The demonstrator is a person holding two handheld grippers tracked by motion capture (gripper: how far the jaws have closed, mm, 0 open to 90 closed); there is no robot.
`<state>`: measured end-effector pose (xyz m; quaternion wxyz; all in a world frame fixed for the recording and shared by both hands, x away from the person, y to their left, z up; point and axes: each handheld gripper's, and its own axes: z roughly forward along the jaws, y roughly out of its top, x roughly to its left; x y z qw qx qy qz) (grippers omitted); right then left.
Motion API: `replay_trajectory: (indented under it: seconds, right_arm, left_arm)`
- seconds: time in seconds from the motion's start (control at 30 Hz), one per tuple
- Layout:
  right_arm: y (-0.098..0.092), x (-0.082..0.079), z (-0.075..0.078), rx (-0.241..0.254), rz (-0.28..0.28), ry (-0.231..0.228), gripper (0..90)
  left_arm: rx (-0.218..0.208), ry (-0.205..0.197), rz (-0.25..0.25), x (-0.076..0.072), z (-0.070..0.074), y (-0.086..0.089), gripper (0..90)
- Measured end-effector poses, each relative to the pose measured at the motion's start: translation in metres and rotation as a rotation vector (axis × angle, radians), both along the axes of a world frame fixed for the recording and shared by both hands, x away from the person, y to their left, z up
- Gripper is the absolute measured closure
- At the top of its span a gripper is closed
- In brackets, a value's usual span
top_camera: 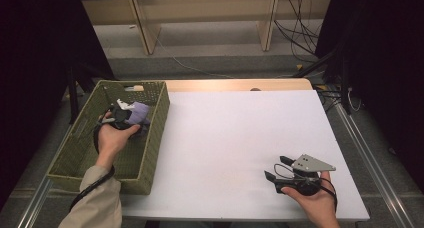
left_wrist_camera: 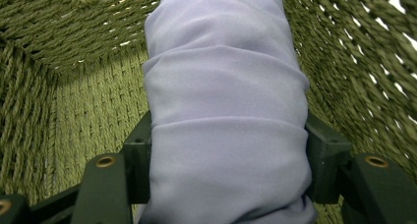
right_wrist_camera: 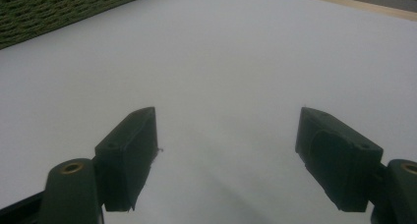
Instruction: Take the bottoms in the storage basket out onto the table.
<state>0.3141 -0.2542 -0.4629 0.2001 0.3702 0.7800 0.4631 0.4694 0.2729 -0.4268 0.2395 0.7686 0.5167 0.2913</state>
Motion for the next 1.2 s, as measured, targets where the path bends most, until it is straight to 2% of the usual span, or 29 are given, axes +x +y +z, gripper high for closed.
replay_trajectory:
  seconds: [0.2, 0.5, 0.7, 1.2]
  right_arm:
    - [0.0, 0.0, 0.0, -0.001, -0.003, 0.0, 24.7]
    - [-0.002, 0.0, 0.0, -0.003, 0.002, -0.009, 24.7]
    - [-0.004, 0.0, 0.001, 0.001, -0.001, -0.013, 24.7]
    - [-0.004, 0.0, 0.001, 0.005, 0.002, -0.018, 24.7]
  left_arm:
    - [-0.003, -0.019, 0.003, -0.006, -0.001, -0.001, 37.8]
    - [-0.033, -0.068, 0.015, -0.01, 0.01, 0.0, 37.7]
    - [-0.011, -0.085, 0.017, -0.014, 0.014, 0.0, 37.7]
    - [-0.026, -0.131, 0.014, -0.021, 0.025, 0.0, 37.5]
